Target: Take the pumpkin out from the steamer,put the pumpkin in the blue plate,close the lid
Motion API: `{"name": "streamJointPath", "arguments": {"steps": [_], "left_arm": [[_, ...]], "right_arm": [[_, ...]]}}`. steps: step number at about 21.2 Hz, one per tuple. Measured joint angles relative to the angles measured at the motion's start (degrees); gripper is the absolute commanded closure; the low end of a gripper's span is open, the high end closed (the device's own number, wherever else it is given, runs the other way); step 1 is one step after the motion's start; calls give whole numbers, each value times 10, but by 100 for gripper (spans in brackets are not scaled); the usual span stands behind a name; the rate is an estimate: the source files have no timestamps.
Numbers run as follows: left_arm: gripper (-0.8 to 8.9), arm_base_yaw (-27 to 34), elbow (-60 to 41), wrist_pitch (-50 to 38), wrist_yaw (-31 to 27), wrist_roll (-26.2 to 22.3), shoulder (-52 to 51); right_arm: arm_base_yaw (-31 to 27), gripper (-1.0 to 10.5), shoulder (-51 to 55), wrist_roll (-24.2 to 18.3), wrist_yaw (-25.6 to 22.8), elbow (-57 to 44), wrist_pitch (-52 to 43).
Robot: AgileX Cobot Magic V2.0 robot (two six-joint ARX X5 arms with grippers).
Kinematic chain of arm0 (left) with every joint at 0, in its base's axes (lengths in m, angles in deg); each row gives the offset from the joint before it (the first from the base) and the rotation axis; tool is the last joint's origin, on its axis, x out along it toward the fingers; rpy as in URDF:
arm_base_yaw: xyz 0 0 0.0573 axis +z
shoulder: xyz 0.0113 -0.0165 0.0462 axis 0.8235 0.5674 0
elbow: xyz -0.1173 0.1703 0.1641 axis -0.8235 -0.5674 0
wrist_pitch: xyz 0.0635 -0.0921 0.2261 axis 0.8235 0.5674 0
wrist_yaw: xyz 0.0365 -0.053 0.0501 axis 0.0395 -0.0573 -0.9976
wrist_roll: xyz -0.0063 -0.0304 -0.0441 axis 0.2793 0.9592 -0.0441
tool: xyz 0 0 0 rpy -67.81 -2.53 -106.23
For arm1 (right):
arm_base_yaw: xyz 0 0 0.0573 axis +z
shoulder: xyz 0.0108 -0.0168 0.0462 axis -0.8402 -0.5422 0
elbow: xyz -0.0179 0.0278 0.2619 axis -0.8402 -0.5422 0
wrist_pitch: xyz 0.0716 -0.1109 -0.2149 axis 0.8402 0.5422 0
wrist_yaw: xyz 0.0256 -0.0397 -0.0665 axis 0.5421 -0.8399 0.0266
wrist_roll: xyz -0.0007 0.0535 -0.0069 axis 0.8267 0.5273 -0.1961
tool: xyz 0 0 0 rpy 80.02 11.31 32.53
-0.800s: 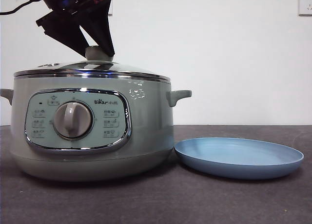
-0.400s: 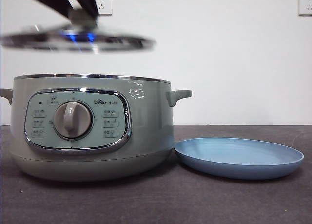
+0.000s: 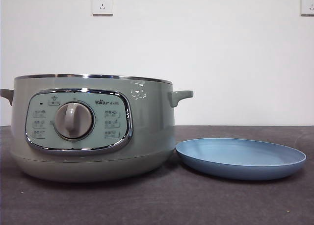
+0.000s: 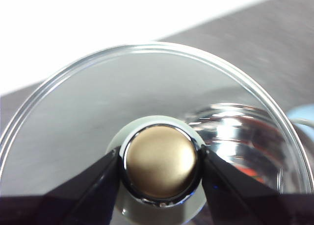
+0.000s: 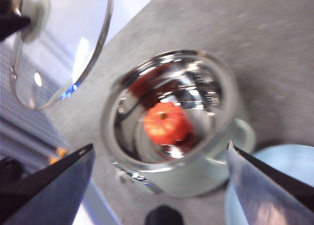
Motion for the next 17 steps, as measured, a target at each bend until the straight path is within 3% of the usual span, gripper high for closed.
{"name": "streamJointPath", "arguments": {"steps": [4, 9, 13, 17], "left_arm": [[822, 0, 0, 32, -52, 0, -42], [822, 0, 0, 71, -119, 0, -80], [822, 0, 0, 104, -156, 0, -116], [822, 0, 0, 119, -157, 0, -120]], "right_arm": [[54, 373, -66, -7, -2, 52, 12], [114, 374, -156, -29, -45, 138, 58], [183, 374, -273, -77, -192, 277, 171], [229, 374, -369, -102, -286, 372, 208]]}}
